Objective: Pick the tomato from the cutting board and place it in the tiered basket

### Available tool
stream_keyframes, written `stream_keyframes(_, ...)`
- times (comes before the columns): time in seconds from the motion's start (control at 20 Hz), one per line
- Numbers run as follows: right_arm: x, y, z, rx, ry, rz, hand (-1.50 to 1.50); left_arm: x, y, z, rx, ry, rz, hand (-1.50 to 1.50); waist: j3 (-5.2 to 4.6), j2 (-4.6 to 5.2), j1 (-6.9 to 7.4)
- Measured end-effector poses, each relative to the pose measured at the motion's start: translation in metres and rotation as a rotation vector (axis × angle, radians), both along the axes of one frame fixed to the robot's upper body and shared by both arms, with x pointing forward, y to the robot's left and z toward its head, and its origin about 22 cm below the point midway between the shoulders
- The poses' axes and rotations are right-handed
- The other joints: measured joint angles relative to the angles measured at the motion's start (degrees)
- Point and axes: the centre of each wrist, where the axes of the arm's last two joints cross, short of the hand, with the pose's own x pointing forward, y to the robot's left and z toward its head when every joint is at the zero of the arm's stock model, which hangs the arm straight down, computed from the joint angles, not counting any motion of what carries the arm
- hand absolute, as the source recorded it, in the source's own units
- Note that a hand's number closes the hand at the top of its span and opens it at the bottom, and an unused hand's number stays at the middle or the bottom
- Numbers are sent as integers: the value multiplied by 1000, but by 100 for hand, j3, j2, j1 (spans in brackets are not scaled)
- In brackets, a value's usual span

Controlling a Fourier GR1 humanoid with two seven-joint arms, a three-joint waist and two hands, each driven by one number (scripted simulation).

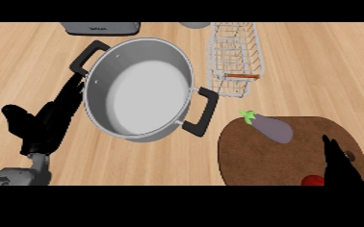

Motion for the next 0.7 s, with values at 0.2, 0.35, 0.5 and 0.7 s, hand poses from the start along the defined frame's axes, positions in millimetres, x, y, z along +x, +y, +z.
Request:
stream_keyframes(0.2, 11, -2, -16, -35, 22, -16, -150, 0, -2, -5, -2, 5, 9, 0, 4, -6, -36)
stream_keyframes(0.35, 9, -5, -30, -73, 39, -38, -150, -1, -4, -2, 3, 4, 13, 0, 5, -12, -56)
stream_keyframes(0.5, 17, -4, -40, -104, 34, -53, -150, -3, -2, -6, 1, 6, 13, 0, 8, -14, -58)
stream_keyframes(0.7, 19, -16, -47, -123, 40, -82, -150, -1, 5, -8, -5, 7, 16, 0, 0, -18, -70)
